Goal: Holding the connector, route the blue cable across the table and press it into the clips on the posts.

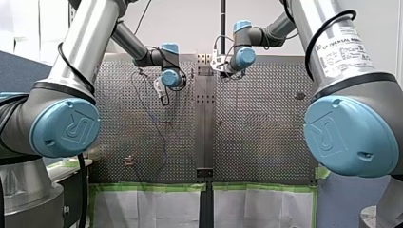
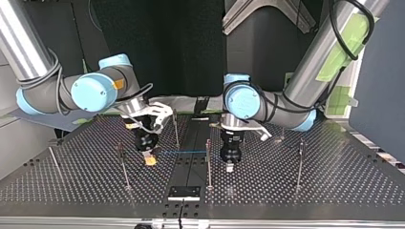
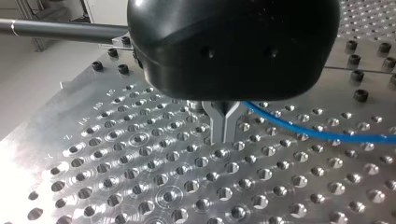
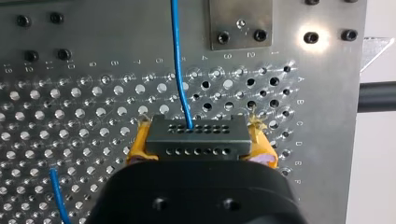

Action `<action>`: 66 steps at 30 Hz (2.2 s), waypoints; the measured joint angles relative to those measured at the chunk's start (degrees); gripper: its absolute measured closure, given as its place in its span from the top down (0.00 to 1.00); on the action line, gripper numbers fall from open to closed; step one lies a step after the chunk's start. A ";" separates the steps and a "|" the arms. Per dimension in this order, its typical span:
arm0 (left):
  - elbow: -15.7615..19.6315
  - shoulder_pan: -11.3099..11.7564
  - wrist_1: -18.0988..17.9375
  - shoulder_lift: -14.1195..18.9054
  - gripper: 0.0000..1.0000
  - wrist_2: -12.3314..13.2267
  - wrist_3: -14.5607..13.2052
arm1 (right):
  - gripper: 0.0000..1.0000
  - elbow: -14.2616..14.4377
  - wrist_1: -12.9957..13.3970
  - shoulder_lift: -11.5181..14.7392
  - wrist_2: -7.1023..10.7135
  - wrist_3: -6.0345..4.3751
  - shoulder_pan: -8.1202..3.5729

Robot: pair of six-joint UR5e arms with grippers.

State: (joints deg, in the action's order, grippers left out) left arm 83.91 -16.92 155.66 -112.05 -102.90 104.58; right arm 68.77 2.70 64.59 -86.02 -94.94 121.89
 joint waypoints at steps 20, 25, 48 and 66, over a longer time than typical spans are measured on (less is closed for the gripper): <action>-0.47 -1.76 6.25 0.02 1.00 -2.97 -3.02 | 0.00 -0.16 0.25 -0.43 1.45 0.00 -0.95; 0.20 -2.40 8.06 0.64 1.00 -3.62 -3.00 | 0.00 -0.11 0.03 -0.48 1.37 0.00 -0.97; 11.27 -7.63 6.75 11.68 1.00 -7.46 -1.86 | 0.00 5.50 -0.35 -0.75 0.45 0.25 -2.66; 15.28 -14.66 3.88 17.87 1.00 -11.58 -5.30 | 0.00 6.59 -0.27 -0.80 -0.09 0.45 -5.61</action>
State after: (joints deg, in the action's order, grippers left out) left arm 99.19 -31.58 159.54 -94.19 -114.48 99.28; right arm 75.36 2.43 63.78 -86.10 -94.49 116.28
